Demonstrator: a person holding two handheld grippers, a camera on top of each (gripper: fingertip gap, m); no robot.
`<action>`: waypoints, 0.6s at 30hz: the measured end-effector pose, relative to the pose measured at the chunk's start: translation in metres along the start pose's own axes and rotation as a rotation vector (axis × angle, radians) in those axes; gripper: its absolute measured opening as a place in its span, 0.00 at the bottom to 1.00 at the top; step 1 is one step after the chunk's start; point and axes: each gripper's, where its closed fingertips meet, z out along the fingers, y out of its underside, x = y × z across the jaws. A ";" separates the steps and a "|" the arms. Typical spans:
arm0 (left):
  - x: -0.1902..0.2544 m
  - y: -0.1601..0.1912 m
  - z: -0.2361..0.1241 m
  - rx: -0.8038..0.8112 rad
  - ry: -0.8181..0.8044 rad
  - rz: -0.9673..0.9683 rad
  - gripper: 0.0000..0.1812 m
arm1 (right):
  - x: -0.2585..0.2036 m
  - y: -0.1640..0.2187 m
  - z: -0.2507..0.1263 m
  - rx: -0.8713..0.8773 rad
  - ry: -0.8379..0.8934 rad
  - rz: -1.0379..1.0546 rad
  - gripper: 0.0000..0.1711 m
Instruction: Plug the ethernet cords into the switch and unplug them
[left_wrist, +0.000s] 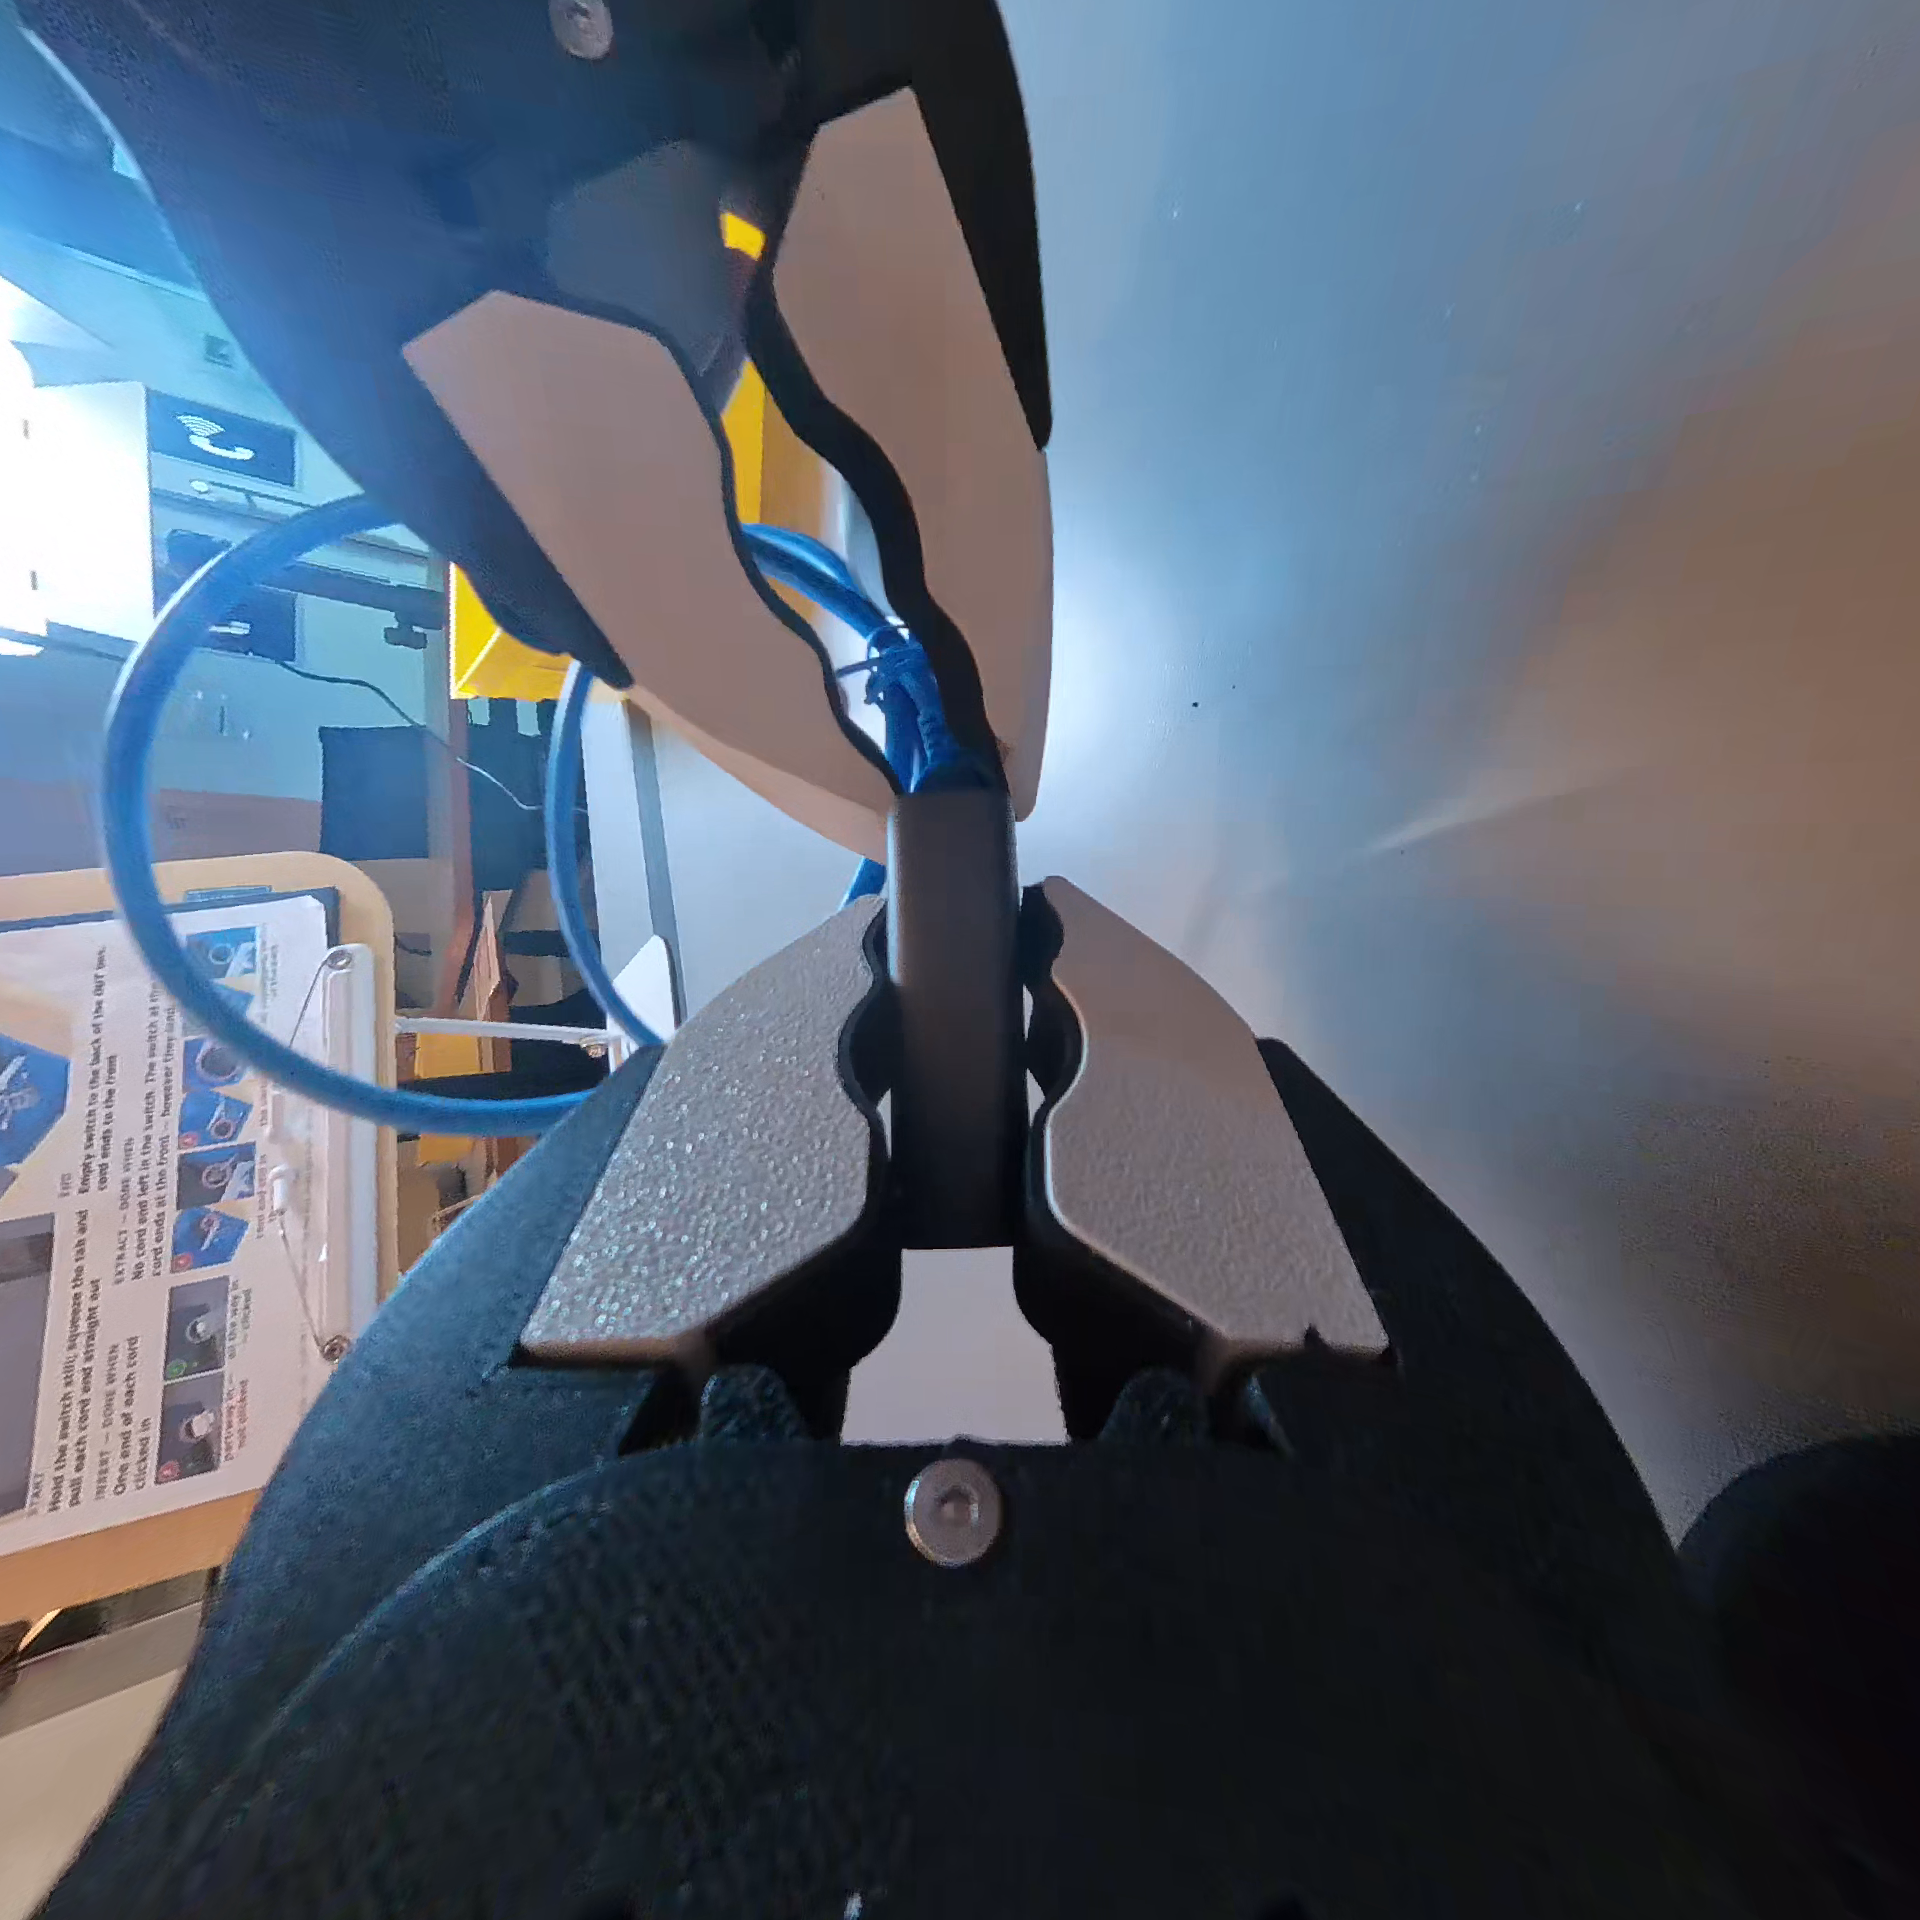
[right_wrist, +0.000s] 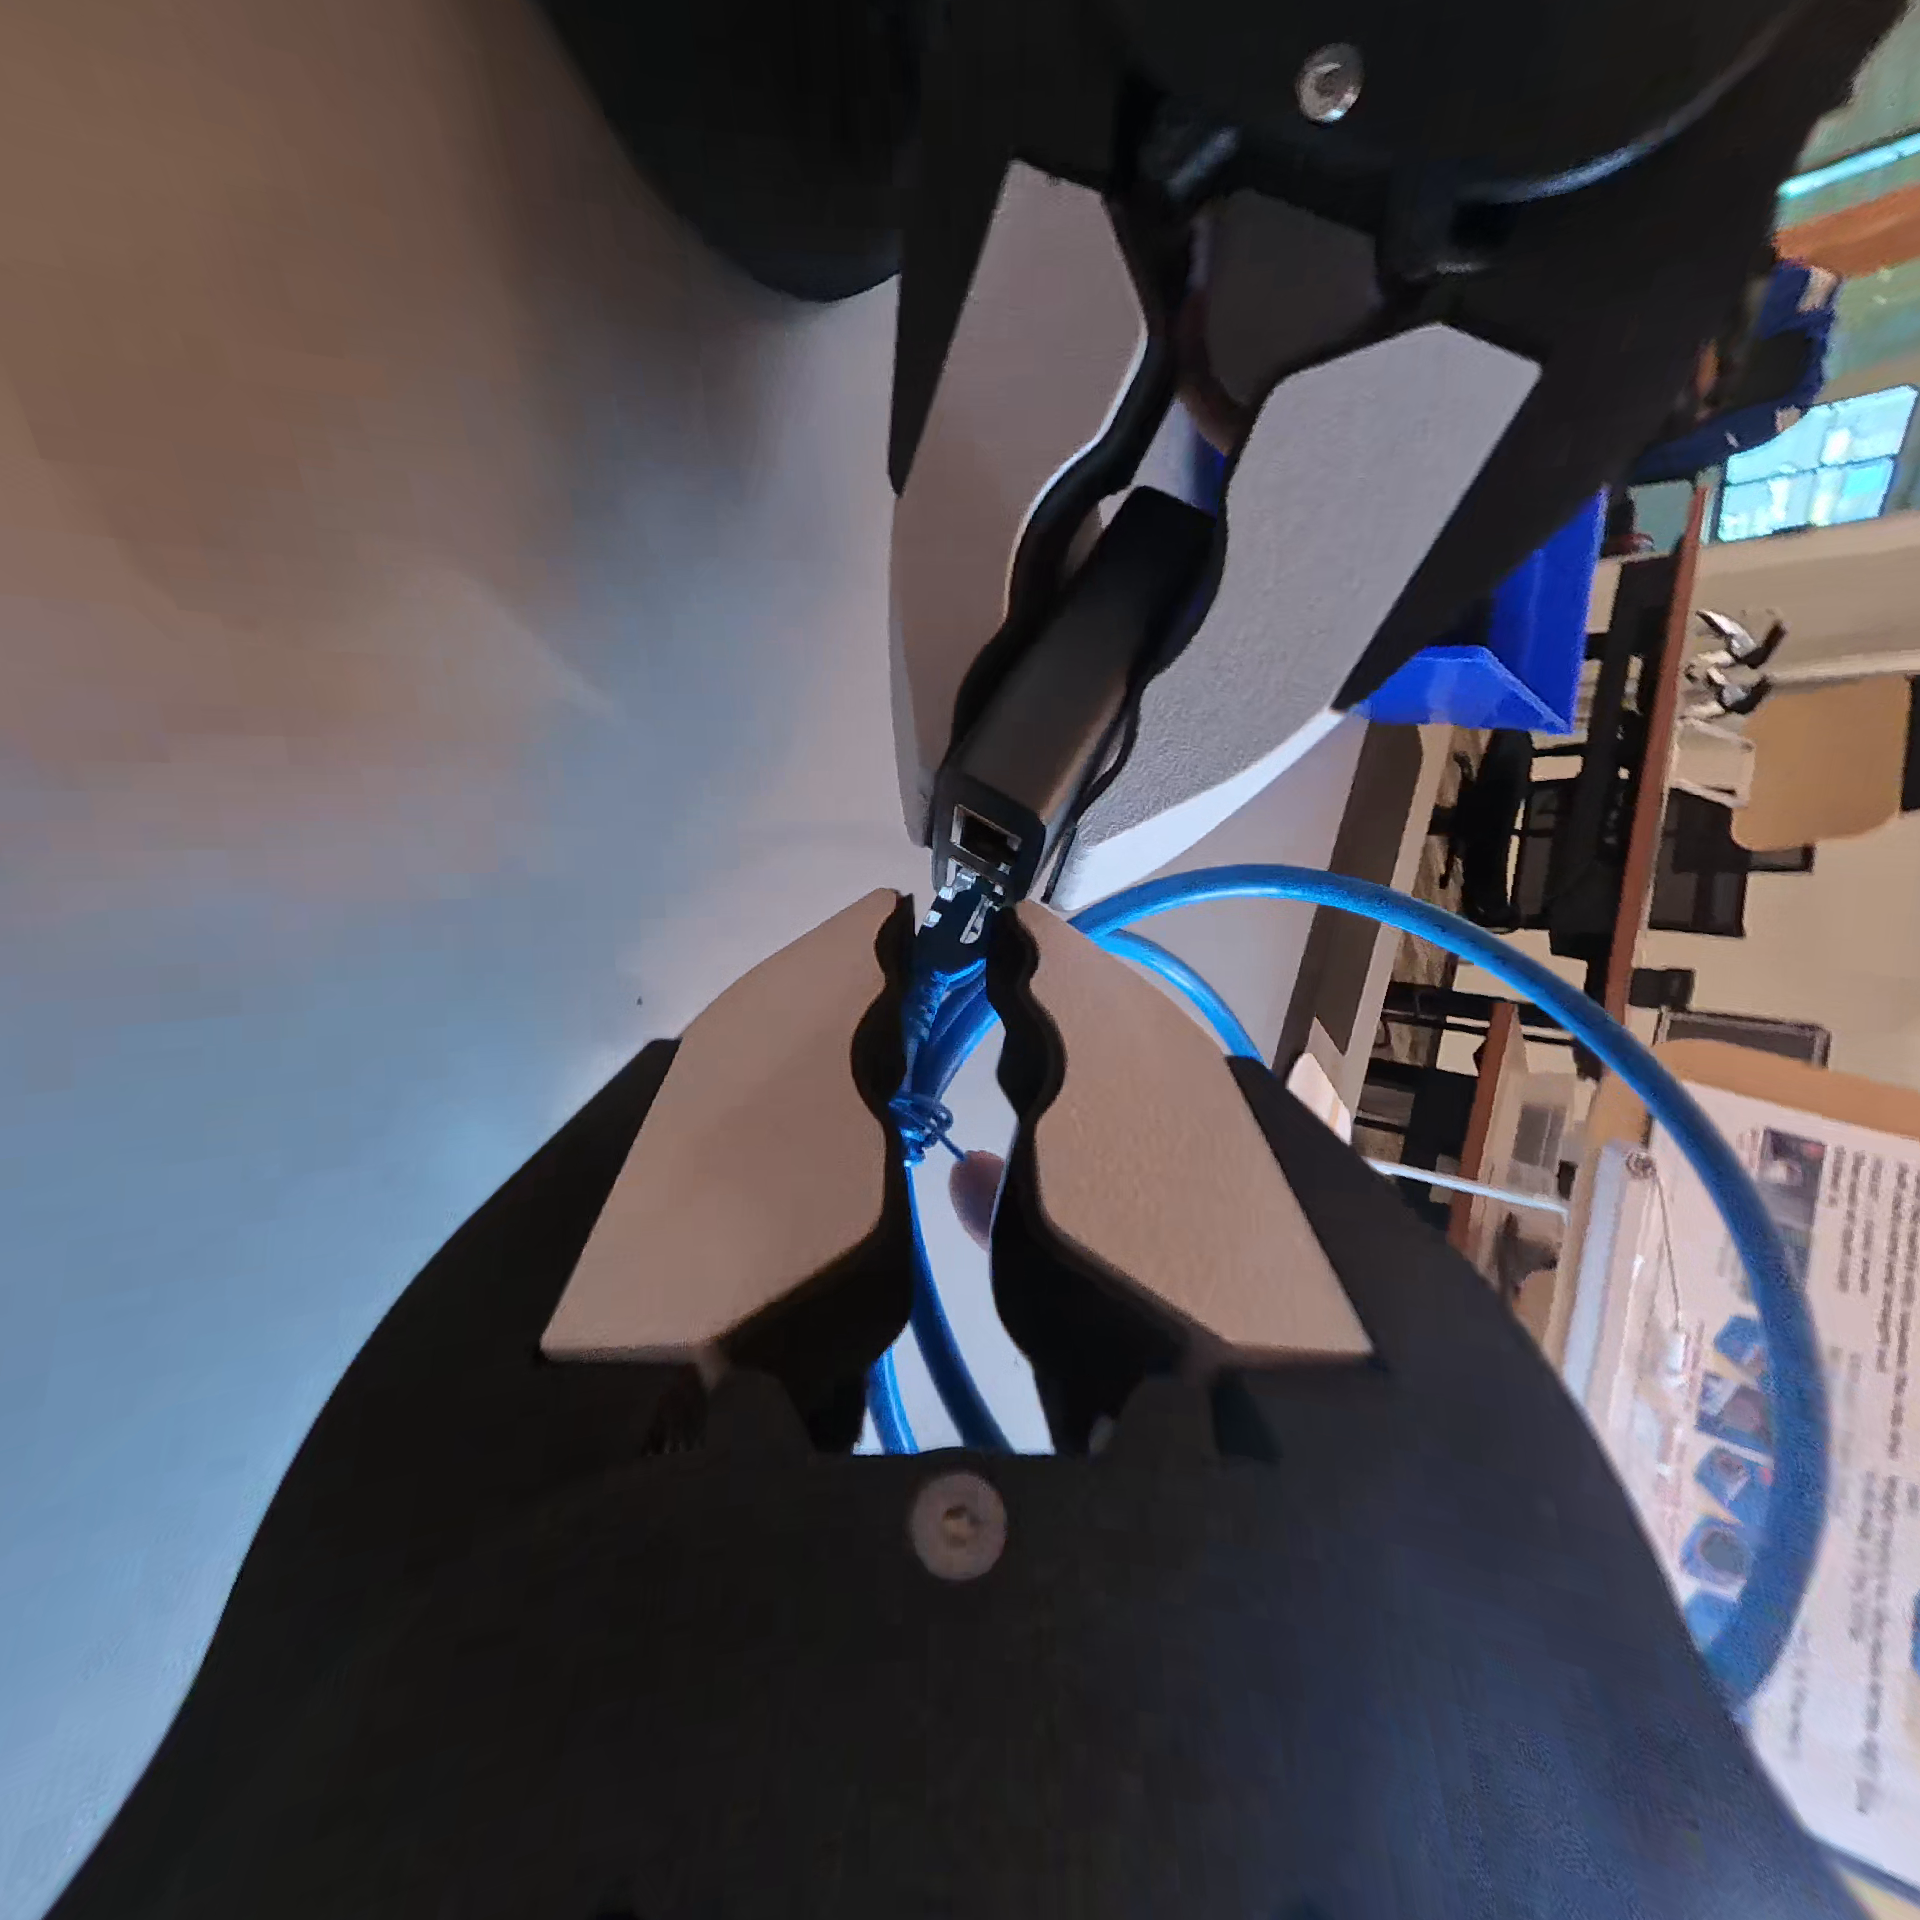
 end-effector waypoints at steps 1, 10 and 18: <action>0.001 -0.002 0.001 0.005 0.008 -0.005 0.12 | -0.001 0.001 -0.002 -0.012 -0.024 -0.044 0.08; 0.001 -0.010 0.003 -0.005 0.021 -0.003 0.13 | -0.018 -0.002 -0.026 -0.082 -0.163 -0.171 0.08; -0.041 0.024 -0.024 -0.025 -0.129 -0.216 0.12 | 0.016 0.036 -0.087 -0.042 0.062 0.263 0.08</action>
